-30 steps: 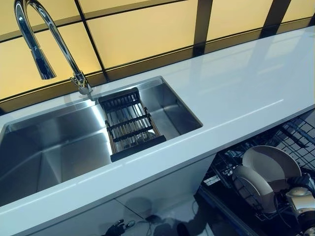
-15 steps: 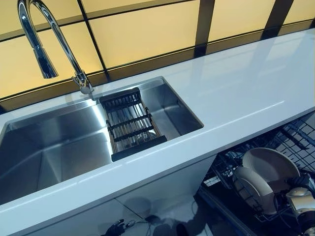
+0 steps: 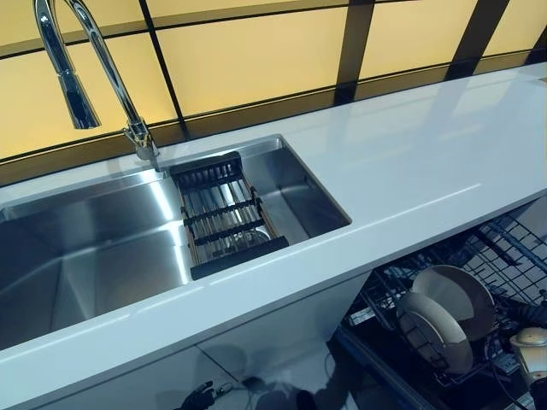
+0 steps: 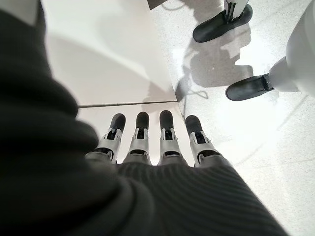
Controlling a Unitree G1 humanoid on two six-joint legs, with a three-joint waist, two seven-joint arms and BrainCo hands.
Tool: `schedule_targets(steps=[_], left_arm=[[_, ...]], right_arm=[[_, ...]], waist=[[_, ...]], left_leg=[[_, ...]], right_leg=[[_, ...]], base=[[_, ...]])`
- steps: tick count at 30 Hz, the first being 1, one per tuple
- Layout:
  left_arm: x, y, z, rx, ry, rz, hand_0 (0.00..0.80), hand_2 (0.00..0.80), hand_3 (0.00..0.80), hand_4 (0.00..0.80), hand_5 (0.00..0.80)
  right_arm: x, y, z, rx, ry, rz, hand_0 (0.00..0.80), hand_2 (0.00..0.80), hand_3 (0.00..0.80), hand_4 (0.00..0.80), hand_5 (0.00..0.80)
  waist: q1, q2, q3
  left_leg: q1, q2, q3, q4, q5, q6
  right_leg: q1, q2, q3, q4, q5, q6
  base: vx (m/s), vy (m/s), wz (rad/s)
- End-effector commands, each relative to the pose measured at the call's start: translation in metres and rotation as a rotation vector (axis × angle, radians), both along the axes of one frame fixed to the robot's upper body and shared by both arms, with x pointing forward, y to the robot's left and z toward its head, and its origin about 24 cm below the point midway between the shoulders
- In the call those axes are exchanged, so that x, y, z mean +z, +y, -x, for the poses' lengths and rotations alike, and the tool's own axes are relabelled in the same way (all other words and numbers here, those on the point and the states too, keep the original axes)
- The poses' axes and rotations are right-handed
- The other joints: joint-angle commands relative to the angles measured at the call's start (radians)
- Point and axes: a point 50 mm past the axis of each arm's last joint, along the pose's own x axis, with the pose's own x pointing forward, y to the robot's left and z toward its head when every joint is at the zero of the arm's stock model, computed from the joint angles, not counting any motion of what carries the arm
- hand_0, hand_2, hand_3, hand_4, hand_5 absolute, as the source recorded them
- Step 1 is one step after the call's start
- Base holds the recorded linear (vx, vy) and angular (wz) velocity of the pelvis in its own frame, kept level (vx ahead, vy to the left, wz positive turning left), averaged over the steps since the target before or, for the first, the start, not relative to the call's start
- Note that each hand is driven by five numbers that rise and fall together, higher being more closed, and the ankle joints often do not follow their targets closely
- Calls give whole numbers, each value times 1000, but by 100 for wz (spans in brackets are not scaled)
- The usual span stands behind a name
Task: Take plates into dishwasher
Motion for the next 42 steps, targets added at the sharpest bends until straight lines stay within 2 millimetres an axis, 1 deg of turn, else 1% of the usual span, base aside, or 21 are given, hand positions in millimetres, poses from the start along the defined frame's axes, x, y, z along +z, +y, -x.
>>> schedule_targets(steps=[1, 5, 6, 9, 11, 12, 14, 16, 18, 21, 25, 27, 30, 32, 34, 36, 37, 39, 40, 41, 42], left_arm=[[4, 18, -5, -4, -15, -74, 0, 0, 0, 0, 0], [5, 24, -5, 21, -12, -84, 0, 0, 0, 0, 0], [5, 25, -5, 26, -12, -85, 0, 0, 0, 0, 0], [5, 27, -4, 45, -9, -85, 0, 0, 0, 0, 0], [4, 28, -2, 59, -6, -84, 0, 0, 0, 0, 0], [4, 28, -2, 60, -6, -84, 0, 0, 0, 0, 0], [4, 28, -1, 65, -4, -88, 0, 0, 0, 0, 0], [4, 30, -2, 68, -5, -92, 0, 0, 0, 0, 0], [4, 32, -2, 70, -5, -96, 0, 0, 0, 0, 0], [4, 35, 0, 64, 3, -101, 0, 0, 0, 0, 0], [4, 39, 0, 69, 18, -114, 0, 0, 0, 0, 0], [5, 41, 0, 72, 19, -122, 0, 0, 0, 0, 0], [4, 41, 0, 83, 25, -126, 0, 0, 0, 0, 0], [4, 39, -1, 80, 29, -127, 0, 0, 0, 0, 0], [4, 39, -3, 65, 26, -129, 0, 0, 0, 0, 0], [5, 40, -5, 53, 28, -130, 0, 0, 0, 0, 0], [5, 41, -5, 44, 33, -143, 0, 0, 0, 0, 0], [6, 49, -2, 36, 49, -177, 0, 0, 0, 0, 0], [7, 52, -1, 38, 53, -187, 0, 0, 0, 0, 0], [9, 61, 1, 53, 58, -205, 0, 0, 0, 0, 0], [13, 74, 2, 93, 57, -222, 0, 0, 0, 0, 0]], right_arm=[[48, -20, -6, 1, -86, 128, 0, 0, 0, 0, 0], [82, -39, 2, -24, -126, 192, 0, 0, 0, 0, 0], [88, -41, 4, -31, -132, 201, 0, 0, 0, 0, 0], [98, -50, 12, -48, -153, 185, 0, 0, 0, 0, 0], [98, -59, 22, -80, -161, 143, 0, 0, 0, 0, 0], [98, -60, 23, -83, -161, 136, 0, 0, 0, 0, 0], [81, -68, 38, -130, -179, 8, 0, 0, 0, 0, 0], [62, -71, 51, -171, -168, -60, 0, 0, 0, 0, 0], [39, -73, 68, -228, -152, -129, 0, 0, 0, 0, 0], [12, -76, 93, -313, -132, -201, 0, 0, 0, 0, 0], [-8, -77, 120, -406, -112, -250, 0, 0, 0, 0, 0], [-13, -78, 130, -437, -101, -269, 0, 0, 0, 0, 0], [-16, -78, 136, -461, -100, -291, 0, 0, 0, 0, 0], [-24, -75, 144, -493, -90, -336, 0, 0, 0, 0, 0], [-31, -73, 152, -517, -89, -377, 0, 0, 0, 0, 0], [-39, -69, 162, -539, -99, -440, 0, 0, 0, 0, 0], [-44, -67, 167, -547, -90, -464, 0, 0, 0, 0, 0], [-59, -56, 174, -563, -104, -546, 0, 0, 0, 0, 0], [-64, -53, 175, -566, -110, -571, 0, 0, 0, 0, 0], [-73, -46, 175, -574, -108, -607, 0, 0, 0, 0, 0], [-87, -34, 177, -607, -116, -657, 0, 0, 0, 0, 0]], waist=[[-11, -53, -30], [-28, -65, -32], [-31, -67, -33], [-42, -73, -39], [-49, -80, -50], [-49, -81, -51], [-50, -90, -60], [-50, -94, -63], [-49, -95, -63], [-42, -92, -61], [-35, -85, -59], [-32, -83, -60], [-33, -81, -60], [-33, -84, -54], [-36, -85, -47], [-43, -87, -37], [-45, -88, -32], [-40, -95, -19], [-38, -95, -13], [-28, -94, -4], [-14, -88, 8]], left_leg=[[-2, 7, -32, 4, -56, 50], [3, 12, -17, 4, -59, 49], [3, 13, -15, 4, -59, 49], [3, 16, -5, 4, -61, 48], [5, 20, 7, 4, -64, 47], [5, 20, 8, 4, -65, 47], [4, 24, 15, 4, -66, 45], [4, 27, 19, 4, -66, 43], [7, 29, 20, 4, -66, 44], [13, 31, 20, 4, -65, 45], [17, 30, 15, 4, -65, 45], [22, 30, 17, 4, -66, 45], [35, 30, 32, 4, -69, 46], [43, 21, 37, 4, -68, 55], [37, 14, 32, 25, -83, 65], [24, 5, 42, 57, -103, 77], [19, 0, 44, 64, -106, 81], [12, -5, 53, 60, -95, 82], [10, -3, 54, 58, -92, 81], [11, 2, 57, 44, -79, 81], [12, 8, 58, 17, -55, 88]], right_leg=[[5, 16, 65, 2, -18, 41], [5, 23, 77, 2, -14, 42], [5, 25, 80, 2, -14, 42], [2, 29, 88, 2, -12, 43], [2, 33, 97, 2, -14, 44], [2, 34, 97, 2, -14, 44], [1, 36, 99, 2, -13, 46], [-1, 37, 99, 2, -11, 47], [0, 38, 98, 2, -11, 47], [5, 35, 92, 2, -11, 46], [8, 30, 79, 2, -11, 45], [10, 27, 73, 2, -12, 43], [11, 22, 70, 2, -13, 41], [14, 19, 72, 4, -7, 41], [10, 18, 75, 22, -12, 45], [-12, 16, 82, 48, -10, 55], [-21, 11, 83, 44, 5, 62], [-46, -7, 64, 12, 61, 87], [-57, -7, 54, 22, 60, 91], [-72, -10, 15, 62, 48, 96], [-95, -9, -39, 156, 27, 96]], base=[[0, 0, 0], [7, 1, -4], [10, 2, -13], [18, 7, -11], [31, 7, -5], [26, -6, -10], [15, -20, -11], [4, -23, -8], [6, -20, -9], [2, -5, -2], [-26, 6, -1], [-41, 53, 1], [-34, 98, 1], [-45, 141, 0], [-47, 124, 0], [-57, 123, 0], [-76, 95, 0], [-122, 39, -3], [-163, -11, -9], [-213, -45, -16], [-221, -53, -33]])
